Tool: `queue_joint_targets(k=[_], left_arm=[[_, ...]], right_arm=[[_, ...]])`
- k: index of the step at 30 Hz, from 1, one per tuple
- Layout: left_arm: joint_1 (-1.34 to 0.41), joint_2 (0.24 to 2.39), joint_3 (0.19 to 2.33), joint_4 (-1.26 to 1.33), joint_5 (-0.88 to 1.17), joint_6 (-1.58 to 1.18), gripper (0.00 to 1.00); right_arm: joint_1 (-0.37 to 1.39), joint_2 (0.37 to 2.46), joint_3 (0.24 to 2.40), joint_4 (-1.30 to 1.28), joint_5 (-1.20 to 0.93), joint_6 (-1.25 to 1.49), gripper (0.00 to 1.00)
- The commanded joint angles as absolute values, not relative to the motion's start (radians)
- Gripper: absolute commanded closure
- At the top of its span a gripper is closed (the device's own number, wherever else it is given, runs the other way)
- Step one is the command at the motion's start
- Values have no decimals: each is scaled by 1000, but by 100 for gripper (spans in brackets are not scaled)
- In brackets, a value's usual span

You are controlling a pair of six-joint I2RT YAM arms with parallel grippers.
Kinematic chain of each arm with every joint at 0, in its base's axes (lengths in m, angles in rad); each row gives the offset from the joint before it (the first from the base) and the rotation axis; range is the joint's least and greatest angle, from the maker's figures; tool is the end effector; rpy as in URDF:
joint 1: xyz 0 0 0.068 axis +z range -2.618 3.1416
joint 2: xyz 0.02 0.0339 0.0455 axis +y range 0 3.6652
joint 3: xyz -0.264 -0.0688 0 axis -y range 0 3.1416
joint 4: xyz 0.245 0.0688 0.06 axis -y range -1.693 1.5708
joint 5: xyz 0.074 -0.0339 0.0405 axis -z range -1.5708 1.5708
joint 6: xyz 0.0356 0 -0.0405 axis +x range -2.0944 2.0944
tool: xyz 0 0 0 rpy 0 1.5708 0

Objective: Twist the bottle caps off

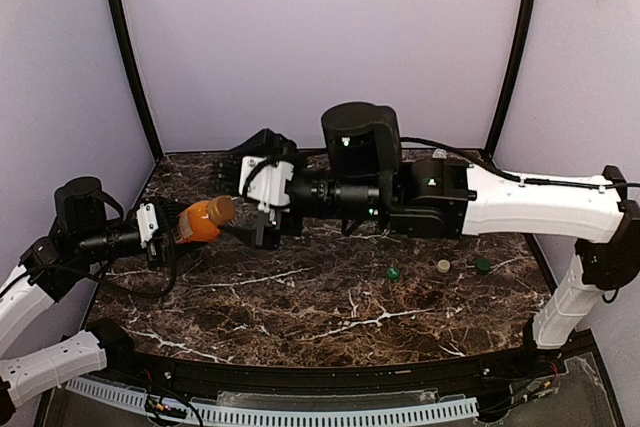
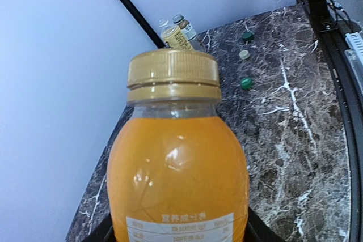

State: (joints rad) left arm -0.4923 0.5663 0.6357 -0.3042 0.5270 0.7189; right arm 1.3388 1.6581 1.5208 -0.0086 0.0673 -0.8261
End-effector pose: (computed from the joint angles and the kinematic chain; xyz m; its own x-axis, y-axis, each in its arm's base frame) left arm 0.1143 -0.0816 0.3076 0.3986 0.4321 -0.8089 0.7668 0.3268 0.5524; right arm 0.0948 0.3910 0.3865 0.6801 -0.3122 -0.6634 -0.6723 0.0953 -0.7341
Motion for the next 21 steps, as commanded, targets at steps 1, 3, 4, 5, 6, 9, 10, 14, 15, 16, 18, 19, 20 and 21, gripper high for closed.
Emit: queue_joint_targets(k=[1, 3, 4, 5, 6, 9, 10, 14, 15, 16, 18, 19, 20, 21], left_arm=[[-494, 558, 590, -137, 357, 779, 82], [-495, 561, 570, -78, 266, 807, 82], [-495, 561, 564, -61, 240, 830, 82], [-495, 561, 555, -38, 207, 855, 82], [-496, 561, 552, -30, 197, 866, 83], [-499, 564, 544, -7, 187, 898, 82], [-500, 566, 544, -6, 185, 899, 82], [-502, 562, 537, -5, 182, 904, 82], [-503, 560, 535, -5, 183, 905, 82], [-503, 559, 534, -5, 185, 905, 82], [-503, 558, 533, -9, 188, 906, 83], [-503, 559, 533, -9, 189, 907, 82], [-503, 560, 532, -7, 192, 908, 82], [-503, 560, 530, -7, 193, 909, 82]], right_arm=[[1204, 1705, 1689, -117, -184, -48, 1], [1175, 1743, 1718, -104, -226, 165, 1], [1166, 1757, 1729, -100, -226, 245, 1], [1157, 1772, 1739, -97, -223, 337, 2], [1145, 1789, 1746, -92, -236, 430, 6], [1131, 1847, 1789, -89, -257, 606, 14], [1131, 1871, 1816, -102, -257, 625, 16], [1139, 1916, 1861, -137, -221, 648, 21], [1140, 1921, 1865, -140, -216, 646, 24], [1142, 1924, 1870, -142, -214, 642, 26], [1144, 1931, 1882, -141, -218, 639, 31], [1144, 1936, 1887, -141, -221, 638, 33], [1144, 1942, 1892, -140, -222, 638, 34], [1144, 1949, 1898, -142, -223, 639, 34]])
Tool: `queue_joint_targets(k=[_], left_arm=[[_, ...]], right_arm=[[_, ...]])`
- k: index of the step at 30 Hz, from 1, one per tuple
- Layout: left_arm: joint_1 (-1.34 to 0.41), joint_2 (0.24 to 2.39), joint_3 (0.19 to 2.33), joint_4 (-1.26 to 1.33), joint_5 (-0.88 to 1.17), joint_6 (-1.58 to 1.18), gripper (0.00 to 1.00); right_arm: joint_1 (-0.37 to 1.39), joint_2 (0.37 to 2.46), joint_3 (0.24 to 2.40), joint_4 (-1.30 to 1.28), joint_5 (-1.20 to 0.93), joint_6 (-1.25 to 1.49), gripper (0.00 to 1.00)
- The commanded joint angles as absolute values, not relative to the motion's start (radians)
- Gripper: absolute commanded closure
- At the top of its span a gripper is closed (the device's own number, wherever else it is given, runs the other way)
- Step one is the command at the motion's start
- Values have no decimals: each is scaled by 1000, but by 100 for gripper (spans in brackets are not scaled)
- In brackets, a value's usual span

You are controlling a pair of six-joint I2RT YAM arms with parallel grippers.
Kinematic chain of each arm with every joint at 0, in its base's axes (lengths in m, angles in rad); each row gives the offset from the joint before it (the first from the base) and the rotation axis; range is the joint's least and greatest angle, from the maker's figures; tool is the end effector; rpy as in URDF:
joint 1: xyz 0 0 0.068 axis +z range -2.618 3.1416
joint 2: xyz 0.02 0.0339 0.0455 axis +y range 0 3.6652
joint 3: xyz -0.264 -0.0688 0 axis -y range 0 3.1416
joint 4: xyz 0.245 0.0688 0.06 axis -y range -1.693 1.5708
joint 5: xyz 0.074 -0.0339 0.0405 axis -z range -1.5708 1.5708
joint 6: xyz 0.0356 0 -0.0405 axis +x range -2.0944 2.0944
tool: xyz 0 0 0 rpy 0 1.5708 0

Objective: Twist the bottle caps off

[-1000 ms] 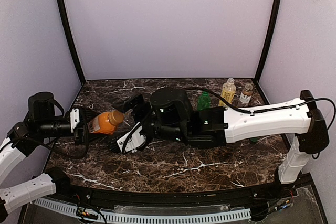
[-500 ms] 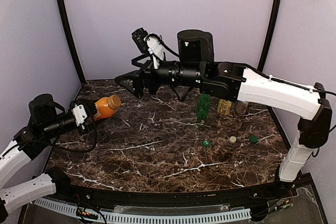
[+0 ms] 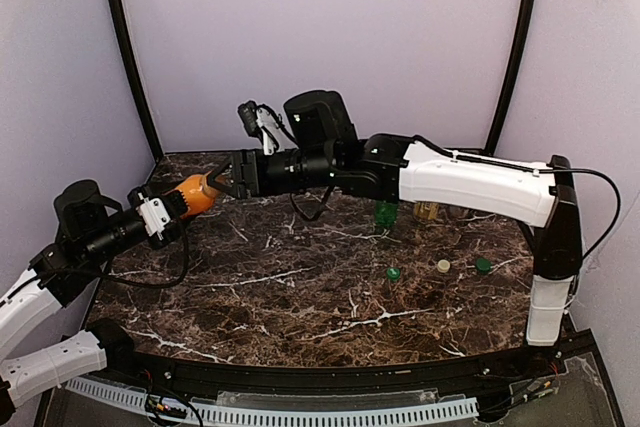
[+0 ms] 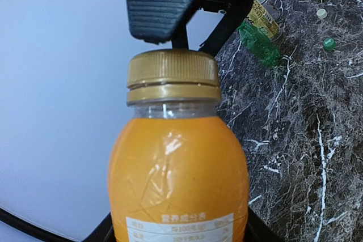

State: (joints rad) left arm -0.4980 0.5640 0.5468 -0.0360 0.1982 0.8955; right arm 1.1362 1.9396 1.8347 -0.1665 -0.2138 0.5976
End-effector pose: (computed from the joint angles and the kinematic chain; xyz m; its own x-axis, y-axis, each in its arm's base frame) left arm 0.1299 -0.0786 0.3046 0.4712 0.6149 -0.6324 0.4372 0.4599 0.7729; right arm 0.1910 0.4294 0.3646 -0.6405 -0.0738 -0.7644 -0.7404 0.3237 0.5891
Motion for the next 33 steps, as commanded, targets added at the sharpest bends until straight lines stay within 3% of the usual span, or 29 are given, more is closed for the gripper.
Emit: queue_joint_targets(k=[1, 14, 20, 33], left_arm=[[-504, 561, 528, -5, 195, 910, 82], [-505, 561, 530, -4, 210, 905, 82], [-505, 564, 532, -5, 209, 905, 82], [-505, 568, 532, 28, 188, 902, 82]], right_arm=[[1144, 1957, 1910, -142, -226, 642, 35], [1144, 2009, 1951, -207, -213, 632, 40], [1144, 2008, 1940, -207, -224, 633, 58], [1144, 2026, 1956, -219, -261, 636, 57]])
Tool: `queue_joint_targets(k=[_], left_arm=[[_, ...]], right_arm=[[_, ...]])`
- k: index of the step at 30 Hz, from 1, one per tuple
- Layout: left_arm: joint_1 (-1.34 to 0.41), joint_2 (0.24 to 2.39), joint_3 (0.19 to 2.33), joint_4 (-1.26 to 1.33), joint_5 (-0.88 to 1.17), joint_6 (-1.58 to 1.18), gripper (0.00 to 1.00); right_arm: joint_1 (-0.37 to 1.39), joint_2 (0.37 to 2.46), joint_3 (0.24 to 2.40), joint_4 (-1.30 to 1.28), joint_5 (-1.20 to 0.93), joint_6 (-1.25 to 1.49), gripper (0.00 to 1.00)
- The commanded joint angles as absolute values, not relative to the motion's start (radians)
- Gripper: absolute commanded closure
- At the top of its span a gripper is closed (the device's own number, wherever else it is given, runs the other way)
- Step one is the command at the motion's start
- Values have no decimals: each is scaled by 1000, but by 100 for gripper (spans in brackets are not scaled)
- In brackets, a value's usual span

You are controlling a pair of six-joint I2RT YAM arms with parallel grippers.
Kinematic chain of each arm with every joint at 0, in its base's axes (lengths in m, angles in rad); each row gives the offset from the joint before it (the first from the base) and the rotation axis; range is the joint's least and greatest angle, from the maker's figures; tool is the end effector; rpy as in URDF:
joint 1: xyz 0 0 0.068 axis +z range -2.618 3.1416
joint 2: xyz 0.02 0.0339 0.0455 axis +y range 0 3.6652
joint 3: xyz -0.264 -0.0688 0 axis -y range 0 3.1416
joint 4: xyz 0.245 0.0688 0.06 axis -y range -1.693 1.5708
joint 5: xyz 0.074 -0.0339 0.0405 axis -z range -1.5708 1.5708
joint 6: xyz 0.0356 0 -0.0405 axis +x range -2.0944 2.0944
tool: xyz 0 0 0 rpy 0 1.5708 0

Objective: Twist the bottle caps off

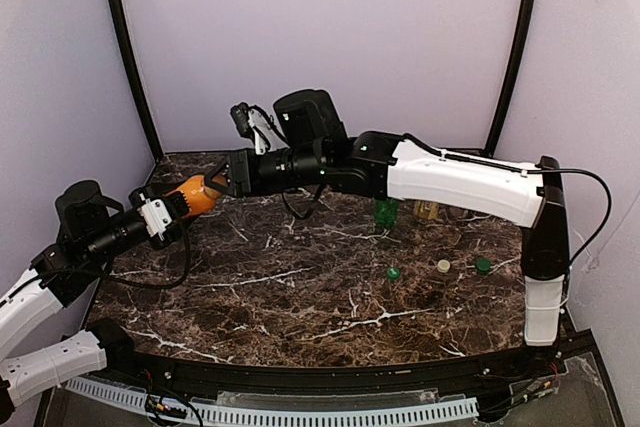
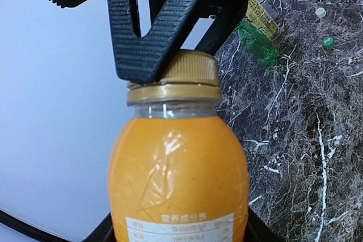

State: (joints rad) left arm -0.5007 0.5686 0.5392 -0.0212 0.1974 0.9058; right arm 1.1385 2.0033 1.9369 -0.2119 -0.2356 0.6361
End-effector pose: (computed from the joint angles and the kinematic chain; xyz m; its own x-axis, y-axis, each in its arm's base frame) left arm 0.1308 -0.0796 0.3029 0.4782 0.6179 -0.6241 0.4314 0.4537 0.7798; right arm 0.1950 0.4425 0.3670 -0.6730 -0.0797 -0.7354 -0.7175 0.3120 0.6228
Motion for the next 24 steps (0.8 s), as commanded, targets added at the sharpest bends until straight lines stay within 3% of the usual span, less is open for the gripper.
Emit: queue_joint_targets(k=[1, 3, 8, 13, 18, 24], left_arm=[[-505, 568, 532, 28, 189, 902, 82], [-504, 568, 530, 29, 191, 901, 82], [-505, 562, 533, 19, 203, 891, 82], [-505, 559, 569, -82, 330, 836, 83], [-504, 554, 607, -228, 509, 775, 84], [-505, 559, 639, -334, 632, 770, 85]], right_arm=[[1144, 2026, 1957, -219, -261, 635, 58], [1143, 2028, 1960, -219, -264, 632, 66], [1144, 2023, 1963, -212, -283, 583, 100], [1174, 2010, 1969, -200, -391, 258, 100], [1238, 1966, 1930, -280, -348, -197, 100], [1285, 1919, 1867, -345, -263, -561, 100]])
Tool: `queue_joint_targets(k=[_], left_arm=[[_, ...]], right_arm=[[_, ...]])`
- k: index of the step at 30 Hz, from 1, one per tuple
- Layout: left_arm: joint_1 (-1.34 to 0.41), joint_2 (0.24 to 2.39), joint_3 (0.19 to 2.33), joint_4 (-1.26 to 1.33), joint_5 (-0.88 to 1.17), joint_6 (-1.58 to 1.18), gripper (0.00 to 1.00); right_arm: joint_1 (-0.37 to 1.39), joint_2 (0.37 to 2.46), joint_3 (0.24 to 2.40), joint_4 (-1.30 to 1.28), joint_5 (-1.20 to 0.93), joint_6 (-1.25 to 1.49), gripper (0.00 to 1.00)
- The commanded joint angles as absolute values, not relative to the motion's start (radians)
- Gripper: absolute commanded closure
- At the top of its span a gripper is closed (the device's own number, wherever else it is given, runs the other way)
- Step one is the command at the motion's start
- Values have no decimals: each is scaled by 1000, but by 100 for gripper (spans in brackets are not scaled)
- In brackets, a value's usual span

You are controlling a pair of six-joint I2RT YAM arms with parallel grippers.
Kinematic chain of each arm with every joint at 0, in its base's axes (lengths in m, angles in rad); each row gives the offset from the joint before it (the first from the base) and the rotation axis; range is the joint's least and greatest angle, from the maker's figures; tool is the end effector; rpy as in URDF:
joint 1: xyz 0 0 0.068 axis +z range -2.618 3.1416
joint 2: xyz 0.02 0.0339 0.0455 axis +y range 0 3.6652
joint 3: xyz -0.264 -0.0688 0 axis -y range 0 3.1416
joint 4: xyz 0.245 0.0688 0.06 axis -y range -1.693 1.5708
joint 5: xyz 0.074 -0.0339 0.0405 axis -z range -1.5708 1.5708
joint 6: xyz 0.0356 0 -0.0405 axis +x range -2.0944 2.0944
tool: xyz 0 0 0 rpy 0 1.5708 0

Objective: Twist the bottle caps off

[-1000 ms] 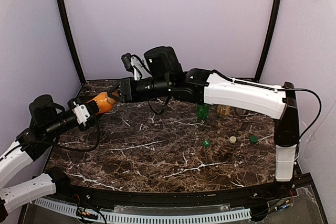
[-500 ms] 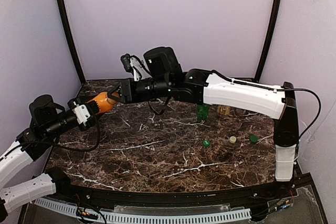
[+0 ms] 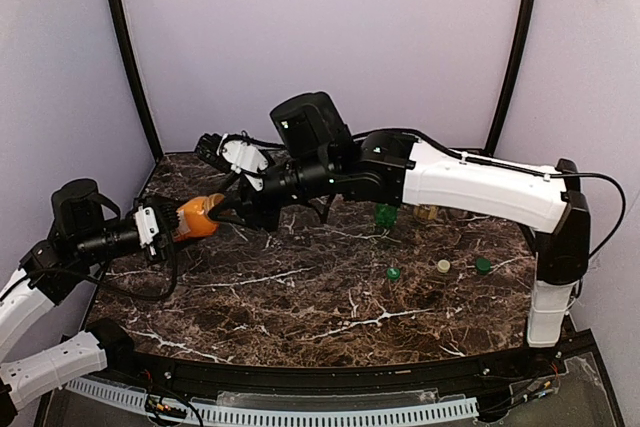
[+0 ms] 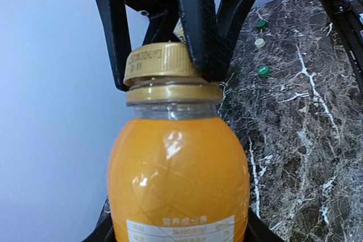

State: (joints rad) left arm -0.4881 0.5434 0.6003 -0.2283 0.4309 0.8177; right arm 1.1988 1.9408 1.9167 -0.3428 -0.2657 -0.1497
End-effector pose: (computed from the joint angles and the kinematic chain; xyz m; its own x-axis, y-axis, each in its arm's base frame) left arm 0.1167 -0.0788 0.3057 0.4730 0.4994 -0.7259 0.6499 0.3585 0.6702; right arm 0.1596 0.4347 0.3748 0.0184 -0.3487 -0.9371 -0.9964 0.0712 -0.0461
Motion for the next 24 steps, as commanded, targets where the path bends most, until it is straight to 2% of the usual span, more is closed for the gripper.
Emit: queue_joint_targets(k=[1, 11, 18, 24], left_arm=[[-505, 561, 647, -366, 657, 781, 85], [-504, 580, 673, -453, 716, 803, 85], [-505, 578, 665, -473, 727, 809, 85], [-505, 575, 663, -475, 732, 811, 85]], right_arm=[[1295, 1913, 1855, -346, -229, -619, 100], [1386, 1914, 1773, -341, 45, -1215, 100], [1403, 1866, 1625, -78, 155, -1562, 100], [1410, 1858, 1555, 98, 157, -1705, 100]])
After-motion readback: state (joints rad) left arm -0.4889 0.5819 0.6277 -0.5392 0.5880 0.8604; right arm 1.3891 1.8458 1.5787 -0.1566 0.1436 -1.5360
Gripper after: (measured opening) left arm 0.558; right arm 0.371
